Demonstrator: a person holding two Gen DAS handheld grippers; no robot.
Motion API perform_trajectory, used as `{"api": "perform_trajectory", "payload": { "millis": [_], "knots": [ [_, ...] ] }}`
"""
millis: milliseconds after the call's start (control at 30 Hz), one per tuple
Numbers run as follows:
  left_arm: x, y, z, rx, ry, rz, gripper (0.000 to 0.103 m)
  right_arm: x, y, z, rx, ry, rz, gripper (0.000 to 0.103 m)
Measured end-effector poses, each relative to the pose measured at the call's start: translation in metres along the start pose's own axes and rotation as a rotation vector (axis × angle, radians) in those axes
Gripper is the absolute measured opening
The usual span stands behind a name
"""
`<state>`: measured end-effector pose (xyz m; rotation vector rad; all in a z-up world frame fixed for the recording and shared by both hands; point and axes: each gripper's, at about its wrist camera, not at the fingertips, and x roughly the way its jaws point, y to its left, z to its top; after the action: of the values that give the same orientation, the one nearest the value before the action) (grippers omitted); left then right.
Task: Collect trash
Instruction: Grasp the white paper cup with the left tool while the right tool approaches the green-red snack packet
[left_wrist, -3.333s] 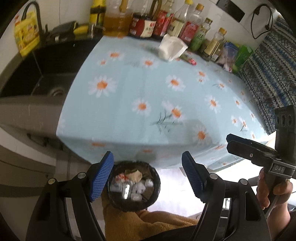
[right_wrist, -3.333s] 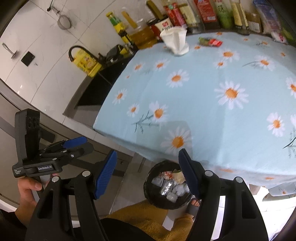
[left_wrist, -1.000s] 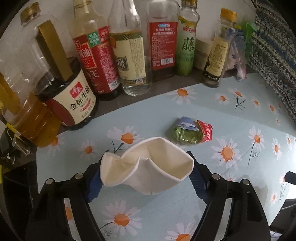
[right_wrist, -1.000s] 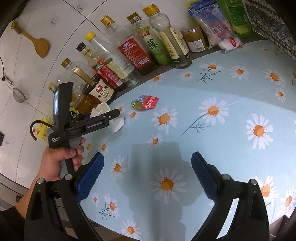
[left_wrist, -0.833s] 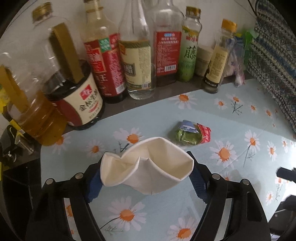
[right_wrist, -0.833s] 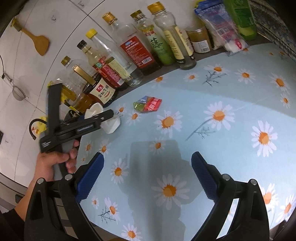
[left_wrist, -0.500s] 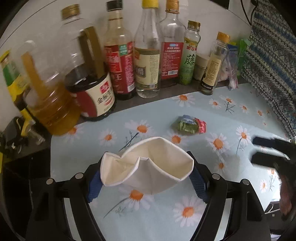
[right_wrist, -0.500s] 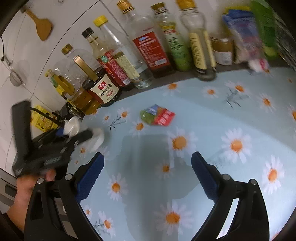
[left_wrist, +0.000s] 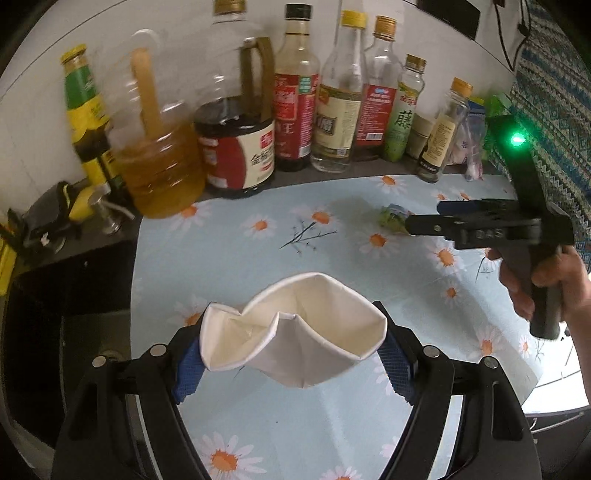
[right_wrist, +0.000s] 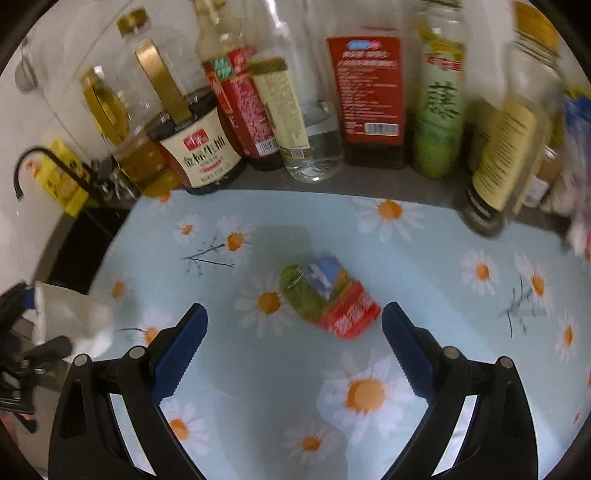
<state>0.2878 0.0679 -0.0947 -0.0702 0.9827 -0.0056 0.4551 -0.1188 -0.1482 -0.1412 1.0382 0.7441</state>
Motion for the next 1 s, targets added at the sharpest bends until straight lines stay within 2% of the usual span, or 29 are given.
{"api": "perform_trajectory", "payload": {
  "millis": [167, 333, 567, 933, 1000],
  "knots": [
    [-0.002, 0.01, -0.007, -0.028, 0.002, -0.001, 0.077, 0.02, -0.002, 0.009, -0.05, 0.04, -0.026, 0.094],
    [-0.002, 0.015, -0.01, -0.036, 0.007, -0.008, 0.077, 0.031, -0.005, 0.014, -0.078, 0.072, -0.053, 0.087],
    [0.0, 0.016, -0.011, -0.031, 0.013, -0.02, 0.077, 0.041, -0.006, 0.014, -0.089, 0.116, -0.084, 0.063],
    [-0.001, 0.014, -0.011, -0.026, 0.009, -0.03, 0.077, 0.034, -0.006, 0.009, -0.095, 0.1, -0.107, 0.058],
    [-0.002, 0.013, -0.011, -0.027, 0.007, -0.03, 0.077, 0.03, -0.005, 0.008, -0.084, 0.108, -0.082, 0.058]
  ]
}}
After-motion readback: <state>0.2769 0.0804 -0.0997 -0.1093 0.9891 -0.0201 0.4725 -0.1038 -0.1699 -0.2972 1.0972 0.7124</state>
